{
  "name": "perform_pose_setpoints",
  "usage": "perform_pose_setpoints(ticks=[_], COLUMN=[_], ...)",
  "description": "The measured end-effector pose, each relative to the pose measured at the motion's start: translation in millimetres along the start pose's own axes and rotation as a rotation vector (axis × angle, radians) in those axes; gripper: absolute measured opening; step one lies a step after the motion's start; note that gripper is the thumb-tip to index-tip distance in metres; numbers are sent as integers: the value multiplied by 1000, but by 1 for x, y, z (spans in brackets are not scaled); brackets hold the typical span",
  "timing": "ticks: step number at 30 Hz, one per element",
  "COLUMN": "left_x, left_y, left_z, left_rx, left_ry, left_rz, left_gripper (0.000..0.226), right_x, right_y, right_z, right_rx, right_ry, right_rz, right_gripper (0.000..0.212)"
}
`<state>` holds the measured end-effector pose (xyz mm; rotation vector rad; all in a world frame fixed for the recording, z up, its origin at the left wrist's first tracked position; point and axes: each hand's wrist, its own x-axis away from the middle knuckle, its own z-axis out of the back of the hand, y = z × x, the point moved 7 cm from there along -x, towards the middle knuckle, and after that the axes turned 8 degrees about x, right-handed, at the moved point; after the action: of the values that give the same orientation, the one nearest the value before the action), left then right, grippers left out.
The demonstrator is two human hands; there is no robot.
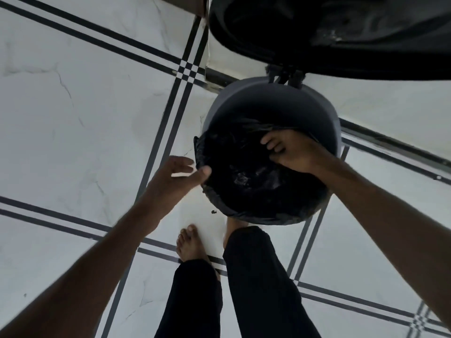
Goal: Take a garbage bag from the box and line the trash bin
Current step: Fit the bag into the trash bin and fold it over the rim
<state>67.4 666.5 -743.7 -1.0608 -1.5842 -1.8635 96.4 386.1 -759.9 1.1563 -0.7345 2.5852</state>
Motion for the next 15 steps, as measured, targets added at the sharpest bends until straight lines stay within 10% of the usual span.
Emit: perform_pose_setpoints(ticks=[6,12,15], left_x=[7,1,-5], left_y=[97,132,138], left_z=[-8,-57,-55], left_rx=[-371,-1015,-911], left_ry=[316,262,292], left_rz=[-491,-766,-790], left_gripper=[53,46,27], right_x=[70,74,67], right_y=[-1,11,18], right_z=[67,75,75], right_rx=[392,260,174], right_ry=[477,615,601], right_rz=[96,-50,-27], right_gripper=[54,74,72])
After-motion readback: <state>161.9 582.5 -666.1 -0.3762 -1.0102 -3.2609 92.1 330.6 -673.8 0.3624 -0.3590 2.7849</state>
